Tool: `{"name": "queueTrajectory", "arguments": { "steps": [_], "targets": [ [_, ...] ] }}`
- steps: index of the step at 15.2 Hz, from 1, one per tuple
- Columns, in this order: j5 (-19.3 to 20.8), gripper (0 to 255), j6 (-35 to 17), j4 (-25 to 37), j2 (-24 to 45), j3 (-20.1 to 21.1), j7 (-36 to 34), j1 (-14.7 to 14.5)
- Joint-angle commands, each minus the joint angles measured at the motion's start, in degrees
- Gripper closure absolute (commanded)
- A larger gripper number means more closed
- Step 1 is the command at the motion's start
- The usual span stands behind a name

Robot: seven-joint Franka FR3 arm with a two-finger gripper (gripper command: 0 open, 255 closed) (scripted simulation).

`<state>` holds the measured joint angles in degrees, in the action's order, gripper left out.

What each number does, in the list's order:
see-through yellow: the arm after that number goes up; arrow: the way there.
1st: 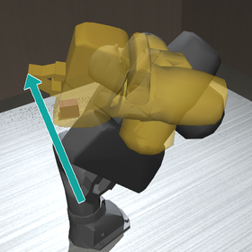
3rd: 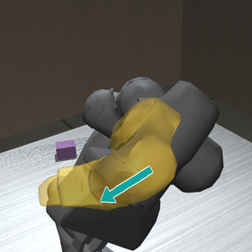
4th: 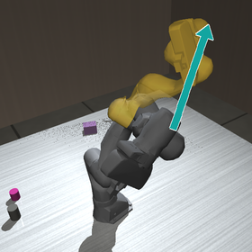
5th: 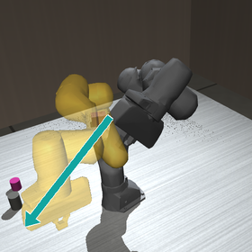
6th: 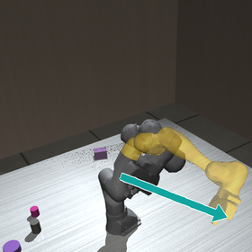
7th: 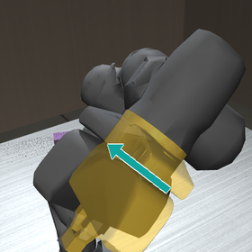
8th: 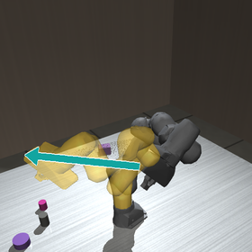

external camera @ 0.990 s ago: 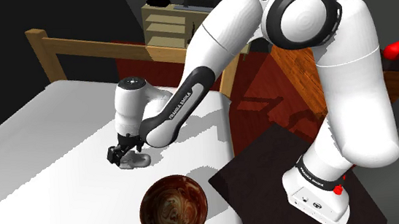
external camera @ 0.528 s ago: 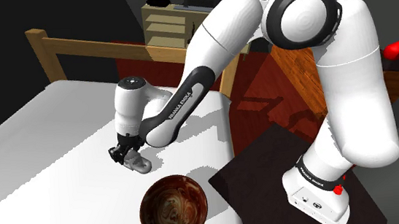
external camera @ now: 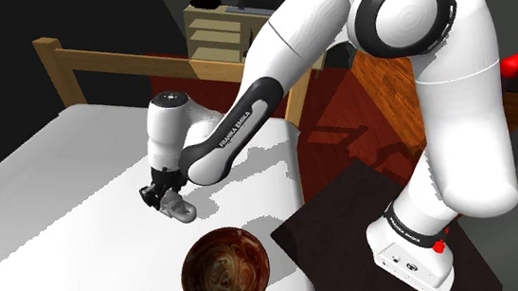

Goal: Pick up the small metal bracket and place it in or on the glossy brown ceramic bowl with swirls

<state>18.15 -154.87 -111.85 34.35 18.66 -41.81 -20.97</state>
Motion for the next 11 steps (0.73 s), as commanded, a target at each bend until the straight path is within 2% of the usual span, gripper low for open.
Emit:
{"name": "queueTrajectory", "arguments": {
  "steps": [1, 11],
  "targets": [
    [-0.58, 255, 1.12, -0.15, -1.25, 0.65, 0.35, 0.44],
    [-3.68, 255, 6.48, -0.48, -6.98, 3.50, 2.39, 2.60]
  ]
}}
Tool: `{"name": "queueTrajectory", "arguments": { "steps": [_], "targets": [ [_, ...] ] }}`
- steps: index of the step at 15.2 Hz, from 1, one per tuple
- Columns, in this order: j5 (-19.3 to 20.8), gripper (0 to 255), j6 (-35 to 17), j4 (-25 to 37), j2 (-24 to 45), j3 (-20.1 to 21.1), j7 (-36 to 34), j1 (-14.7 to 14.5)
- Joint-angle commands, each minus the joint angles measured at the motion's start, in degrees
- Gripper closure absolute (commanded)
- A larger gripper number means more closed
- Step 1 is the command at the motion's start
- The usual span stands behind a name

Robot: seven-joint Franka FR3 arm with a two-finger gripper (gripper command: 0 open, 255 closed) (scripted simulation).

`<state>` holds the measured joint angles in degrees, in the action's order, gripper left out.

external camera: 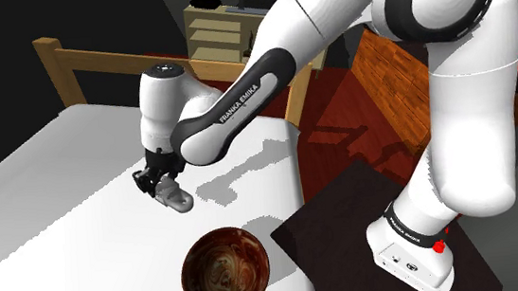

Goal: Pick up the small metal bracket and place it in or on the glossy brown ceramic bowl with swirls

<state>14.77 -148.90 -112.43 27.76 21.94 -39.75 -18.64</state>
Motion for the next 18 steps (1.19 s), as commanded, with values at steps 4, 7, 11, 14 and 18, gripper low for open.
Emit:
{"name": "queueTrajectory", "arguments": {
  "steps": [4, 7, 11, 14, 18],
  "targets": [
    [-1.60, 255, 2.78, 0.33, -2.53, 1.21, 1.16, 1.02],
    [-2.57, 255, 4.54, 0.64, -4.05, 1.89, 1.78, 1.53],
    [-3.85, 255, 6.94, 1.22, -5.99, 2.69, 2.58, 2.13],
    [-4.77, 255, 8.79, 1.80, -7.37, 3.20, 3.16, 2.52],
    [-5.66, 255, 10.69, 2.49, -8.69, 3.66, 3.71, 2.87]
  ]
}}
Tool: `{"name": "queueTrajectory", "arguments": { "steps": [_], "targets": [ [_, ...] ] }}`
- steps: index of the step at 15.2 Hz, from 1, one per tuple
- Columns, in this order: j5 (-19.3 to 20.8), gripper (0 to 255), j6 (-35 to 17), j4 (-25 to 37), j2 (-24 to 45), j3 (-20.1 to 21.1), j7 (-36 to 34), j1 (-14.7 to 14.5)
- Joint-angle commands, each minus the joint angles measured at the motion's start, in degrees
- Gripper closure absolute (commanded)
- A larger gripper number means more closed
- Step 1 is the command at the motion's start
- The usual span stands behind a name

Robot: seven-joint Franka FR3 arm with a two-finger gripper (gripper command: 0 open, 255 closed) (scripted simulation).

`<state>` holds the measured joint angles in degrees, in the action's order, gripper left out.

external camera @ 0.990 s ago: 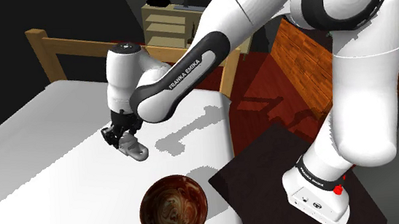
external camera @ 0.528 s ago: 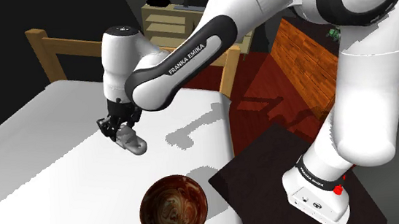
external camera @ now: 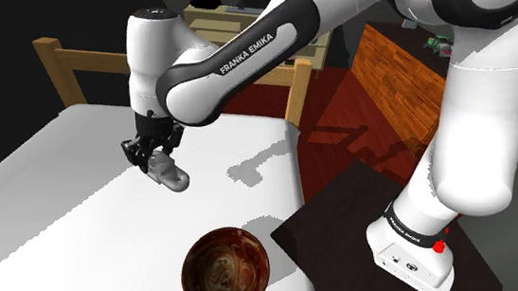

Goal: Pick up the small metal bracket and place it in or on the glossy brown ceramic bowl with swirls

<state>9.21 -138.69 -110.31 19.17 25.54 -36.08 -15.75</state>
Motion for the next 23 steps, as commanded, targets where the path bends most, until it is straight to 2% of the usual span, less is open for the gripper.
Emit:
{"name": "queueTrajectory", "arguments": {
  "steps": [1, 11, 16, 19, 23],
  "targets": [
    [-0.59, 255, -0.25, -1.92, -1.78, 0.54, -0.52, -0.10],
    [-8.10, 255, -4.93, -20.92, -18.01, 6.09, -5.30, -2.74],
    [-13.36, 255, -5.44, -27.96, -25.73, 8.85, -7.55, -5.93],
    [-17.19, 255, -5.04, -32.00, -30.96, 10.74, -9.61, -9.05],
    [-15.17, 255, -8.61, -33.25, -28.32, 11.58, -11.18, -8.42]
  ]
}}
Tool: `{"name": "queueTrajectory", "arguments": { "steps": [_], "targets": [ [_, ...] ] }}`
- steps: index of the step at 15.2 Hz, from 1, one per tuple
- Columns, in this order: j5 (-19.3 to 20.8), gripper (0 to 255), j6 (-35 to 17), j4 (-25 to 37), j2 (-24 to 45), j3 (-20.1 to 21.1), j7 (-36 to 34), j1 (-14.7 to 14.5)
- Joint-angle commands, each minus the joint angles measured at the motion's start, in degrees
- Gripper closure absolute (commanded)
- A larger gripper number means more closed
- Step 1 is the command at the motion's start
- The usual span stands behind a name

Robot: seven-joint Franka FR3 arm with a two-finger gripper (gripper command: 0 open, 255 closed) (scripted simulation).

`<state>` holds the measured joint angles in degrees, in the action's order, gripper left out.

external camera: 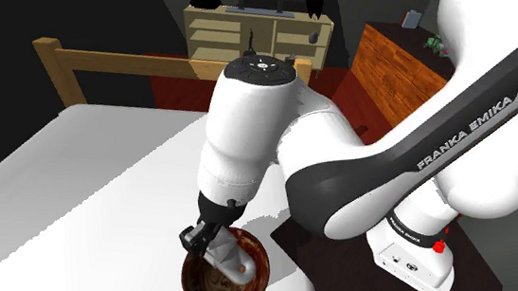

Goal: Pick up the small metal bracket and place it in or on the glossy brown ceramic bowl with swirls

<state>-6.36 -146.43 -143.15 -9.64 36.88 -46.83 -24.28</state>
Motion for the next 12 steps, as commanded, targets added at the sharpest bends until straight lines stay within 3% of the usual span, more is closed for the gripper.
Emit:
{"name": "queueTrajectory", "arguments": {
  "steps": [1, 7, 12],
  "targets": [
    [1.02, 255, -1.76, -0.68, 1.20, 0.47, -0.90, 0.33],
    [6.21, 255, -7.04, -2.04, 5.92, 1.67, -4.77, 1.75],
    [13.32, 255, -11.24, -2.69, 10.59, 1.80, -10.03, 2.71]
  ]
}}
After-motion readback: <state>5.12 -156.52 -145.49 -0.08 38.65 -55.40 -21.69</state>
